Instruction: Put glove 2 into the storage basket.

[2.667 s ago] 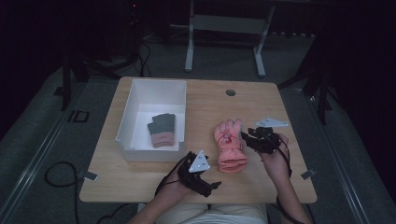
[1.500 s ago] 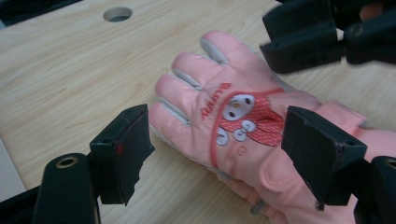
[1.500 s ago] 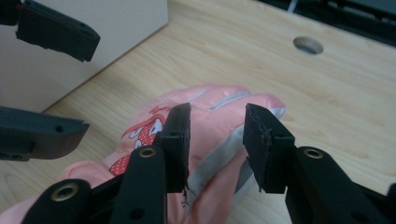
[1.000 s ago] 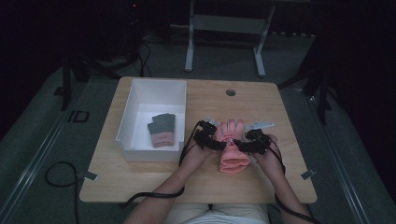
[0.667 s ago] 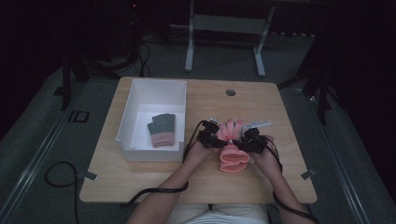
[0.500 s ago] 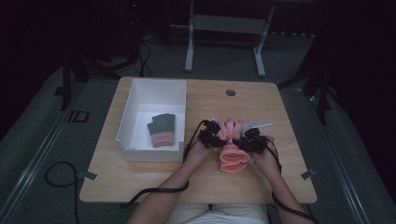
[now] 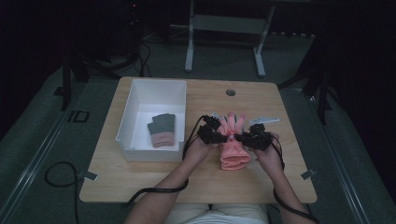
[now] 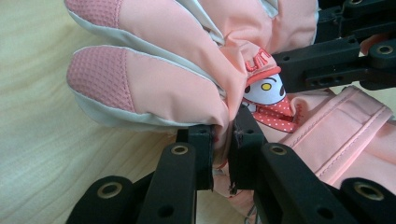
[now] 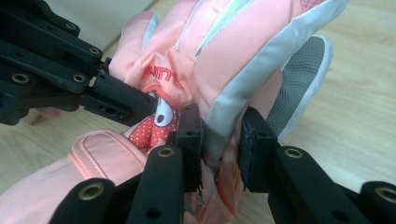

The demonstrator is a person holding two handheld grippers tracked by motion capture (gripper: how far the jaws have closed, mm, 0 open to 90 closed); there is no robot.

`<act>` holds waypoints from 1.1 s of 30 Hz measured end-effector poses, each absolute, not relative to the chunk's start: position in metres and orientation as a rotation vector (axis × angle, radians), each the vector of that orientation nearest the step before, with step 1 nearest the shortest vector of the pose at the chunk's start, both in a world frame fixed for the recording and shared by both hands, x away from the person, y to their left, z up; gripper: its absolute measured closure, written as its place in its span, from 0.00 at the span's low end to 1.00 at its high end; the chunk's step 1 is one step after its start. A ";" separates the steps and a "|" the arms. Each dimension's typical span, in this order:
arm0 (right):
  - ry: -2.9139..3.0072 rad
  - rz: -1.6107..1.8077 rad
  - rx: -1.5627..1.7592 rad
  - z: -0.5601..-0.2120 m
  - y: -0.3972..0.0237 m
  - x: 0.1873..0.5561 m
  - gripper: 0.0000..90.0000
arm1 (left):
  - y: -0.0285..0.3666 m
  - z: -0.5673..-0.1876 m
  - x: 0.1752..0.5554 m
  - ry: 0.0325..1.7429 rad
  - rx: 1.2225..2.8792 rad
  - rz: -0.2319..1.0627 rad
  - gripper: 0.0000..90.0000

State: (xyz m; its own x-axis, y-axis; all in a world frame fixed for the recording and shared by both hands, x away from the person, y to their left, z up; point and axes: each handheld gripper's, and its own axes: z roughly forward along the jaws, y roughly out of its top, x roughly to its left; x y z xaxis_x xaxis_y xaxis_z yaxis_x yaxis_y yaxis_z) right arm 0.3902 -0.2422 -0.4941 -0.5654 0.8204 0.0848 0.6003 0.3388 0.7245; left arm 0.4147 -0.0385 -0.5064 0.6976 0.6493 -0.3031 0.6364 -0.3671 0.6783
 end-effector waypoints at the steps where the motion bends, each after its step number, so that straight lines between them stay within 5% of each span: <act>1: 2.312 1.058 1.269 -0.494 -0.242 0.390 0.81 | -0.038 -0.506 0.415 0.981 2.085 0.020 0.91; 33: 2.183 1.215 1.109 -0.389 -0.225 0.378 0.81 | -0.012 -0.381 0.411 0.873 2.125 0.161 0.91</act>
